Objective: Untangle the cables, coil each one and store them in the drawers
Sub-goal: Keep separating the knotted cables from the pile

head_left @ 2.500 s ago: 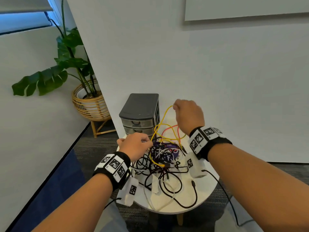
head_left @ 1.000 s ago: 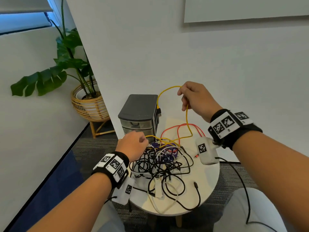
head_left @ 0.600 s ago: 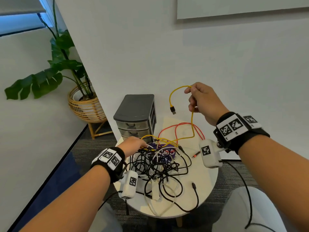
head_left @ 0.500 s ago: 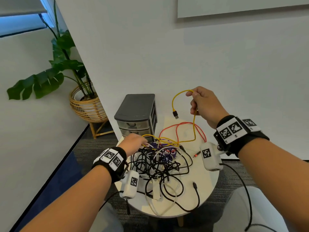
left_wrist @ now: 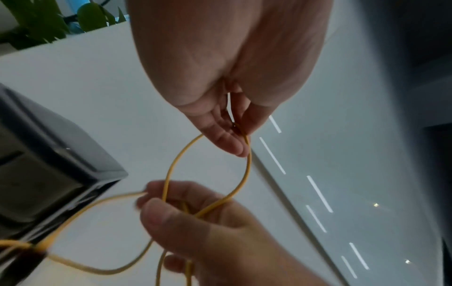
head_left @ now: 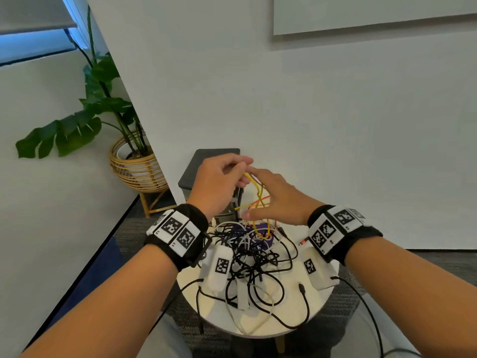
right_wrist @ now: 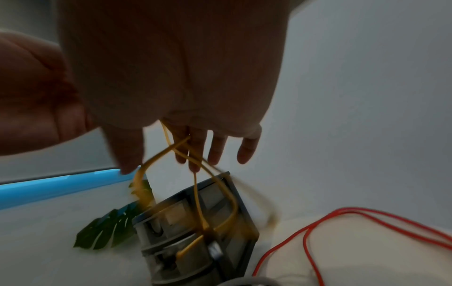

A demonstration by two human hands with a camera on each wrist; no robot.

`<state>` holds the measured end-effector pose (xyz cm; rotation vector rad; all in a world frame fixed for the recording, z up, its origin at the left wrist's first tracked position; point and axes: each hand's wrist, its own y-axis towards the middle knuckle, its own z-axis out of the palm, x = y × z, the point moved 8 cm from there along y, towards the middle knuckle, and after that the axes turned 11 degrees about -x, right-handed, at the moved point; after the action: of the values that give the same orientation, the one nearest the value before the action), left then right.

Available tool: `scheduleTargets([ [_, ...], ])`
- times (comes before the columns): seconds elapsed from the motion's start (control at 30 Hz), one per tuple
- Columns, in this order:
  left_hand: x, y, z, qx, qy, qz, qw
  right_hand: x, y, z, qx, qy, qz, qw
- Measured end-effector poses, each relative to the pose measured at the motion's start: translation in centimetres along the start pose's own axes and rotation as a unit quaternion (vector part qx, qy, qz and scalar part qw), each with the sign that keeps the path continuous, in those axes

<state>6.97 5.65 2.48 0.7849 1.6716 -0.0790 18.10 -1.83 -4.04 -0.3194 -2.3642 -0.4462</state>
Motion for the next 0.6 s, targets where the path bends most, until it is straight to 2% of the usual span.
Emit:
scheduleTargets([
  [0.1,-2.3,0.1,0.1,-0.013,-0.042,0.010,0.999,-0.4,0.8,0.4,-0.025,-0.016,-0.005,1.000],
  [0.27,-4.0,0.8,-1.7,-0.068,-0.114,0.024,0.991,-2.3,0.4,-1.8,-0.071,0.043,0.036,0.996],
  [0.33,-3.2,1.3,-2.5,-0.096,-0.132,0.008,0.987,-3.5,0.2,-3.0,-0.077,0.077,0.053,0.993],
  [0.4,-1.4,1.5,-2.7,-0.102,-0.148,-0.035,0.983,-4.9,-0.1,-4.1,-0.085,0.133,0.097,0.983],
  [0.47,0.8,1.2,-1.6,-0.064,-0.129,-0.090,0.985,-6.3,-0.4,-5.7,-0.125,0.174,0.135,0.967],
  [0.53,3.3,0.4,0.0,-0.006,-0.063,-0.123,0.990,-7.7,-0.4,-6.9,-0.170,0.130,0.157,0.964],
  [0.6,5.1,-0.6,1.4,0.050,0.016,-0.125,0.991,-8.7,0.0,-7.3,-0.185,0.069,0.172,0.965],
])
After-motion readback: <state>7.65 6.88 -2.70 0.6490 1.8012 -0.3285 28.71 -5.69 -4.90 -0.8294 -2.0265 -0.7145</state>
